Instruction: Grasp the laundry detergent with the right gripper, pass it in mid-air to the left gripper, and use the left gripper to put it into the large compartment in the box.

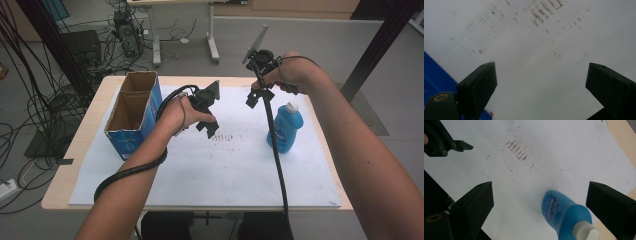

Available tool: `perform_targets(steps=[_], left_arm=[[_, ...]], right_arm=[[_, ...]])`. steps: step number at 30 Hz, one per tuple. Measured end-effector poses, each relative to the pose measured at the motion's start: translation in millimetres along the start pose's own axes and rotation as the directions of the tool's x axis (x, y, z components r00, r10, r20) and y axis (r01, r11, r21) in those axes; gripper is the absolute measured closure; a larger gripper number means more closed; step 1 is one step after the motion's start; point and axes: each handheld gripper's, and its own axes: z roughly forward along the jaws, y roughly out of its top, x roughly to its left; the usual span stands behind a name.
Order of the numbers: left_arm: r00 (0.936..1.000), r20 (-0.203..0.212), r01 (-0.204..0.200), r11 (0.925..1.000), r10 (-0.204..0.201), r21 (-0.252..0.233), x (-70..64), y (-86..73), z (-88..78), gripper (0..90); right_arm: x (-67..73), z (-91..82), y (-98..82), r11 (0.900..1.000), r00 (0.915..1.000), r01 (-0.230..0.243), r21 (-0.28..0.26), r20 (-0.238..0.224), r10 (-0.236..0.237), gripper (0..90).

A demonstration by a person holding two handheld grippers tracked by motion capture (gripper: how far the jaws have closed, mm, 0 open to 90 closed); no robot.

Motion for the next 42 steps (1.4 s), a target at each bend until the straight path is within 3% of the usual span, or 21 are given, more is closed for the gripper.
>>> perform_targets(steps=[11, 26, 42], left_arm=[[1.0, -0.001, 0.006, 1.0, -0.006, -0.005, 1.8, -8.4, -4.9, 10.3], [0.9998, -0.001, 0.018, 0.9998, -0.018, -0.01, 3.2, -20.6, -6.0, 10.2], [0.9999, -0.002, 0.017, 0.9997, -0.017, -0.018, 0.9, -23.3, -8.6, 10.0]], right_arm=[[3.1, -13.8, -9.3, 1.0, 0.9997, 0.011, -0.014, 0.022, -0.01, 7.7], [-13.9, -19.5, -34.5, 0.999, 0.9981, -0.038, -0.002, 0.05, 0.038, 7.8], [-32.4, -25.0, -65.9, 0.995, 0.9926, -0.101, 0.007, 0.068, 0.1, 7.5]])
